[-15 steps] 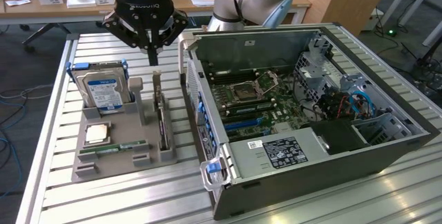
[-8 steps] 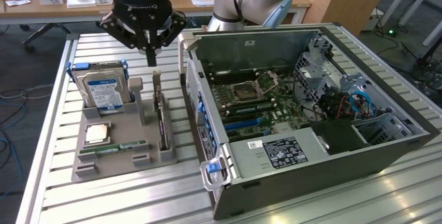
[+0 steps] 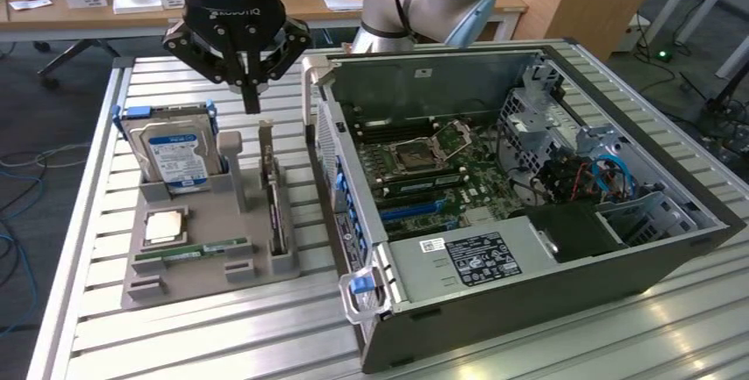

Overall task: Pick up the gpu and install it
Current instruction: 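Reach for the gpu, then pick up the gpu and move the gpu toward the slot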

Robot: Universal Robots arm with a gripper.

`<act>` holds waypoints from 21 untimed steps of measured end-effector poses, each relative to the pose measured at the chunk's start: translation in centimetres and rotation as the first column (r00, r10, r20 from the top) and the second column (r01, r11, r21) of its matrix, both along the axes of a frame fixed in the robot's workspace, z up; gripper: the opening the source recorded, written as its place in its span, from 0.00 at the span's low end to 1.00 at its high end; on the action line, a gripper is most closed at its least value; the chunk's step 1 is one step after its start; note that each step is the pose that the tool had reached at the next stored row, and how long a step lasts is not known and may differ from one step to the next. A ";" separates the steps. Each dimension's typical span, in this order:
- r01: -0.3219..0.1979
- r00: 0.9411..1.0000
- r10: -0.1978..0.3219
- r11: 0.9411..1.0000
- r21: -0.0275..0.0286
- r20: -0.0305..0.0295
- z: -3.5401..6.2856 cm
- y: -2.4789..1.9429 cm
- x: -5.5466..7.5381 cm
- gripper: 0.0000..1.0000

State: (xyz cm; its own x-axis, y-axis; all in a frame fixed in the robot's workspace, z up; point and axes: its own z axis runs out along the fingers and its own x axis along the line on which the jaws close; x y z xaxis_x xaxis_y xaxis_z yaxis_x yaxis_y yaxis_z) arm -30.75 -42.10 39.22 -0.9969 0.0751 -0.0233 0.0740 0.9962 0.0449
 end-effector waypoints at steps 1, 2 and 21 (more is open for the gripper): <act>0.000 1.000 0.000 1.000 0.000 0.000 0.00 0.00 0.0 0.11; 0.000 1.000 0.000 1.000 0.000 0.000 0.00 0.00 0.0 0.11; 0.000 1.000 0.000 1.000 0.000 0.000 0.00 0.00 0.0 0.23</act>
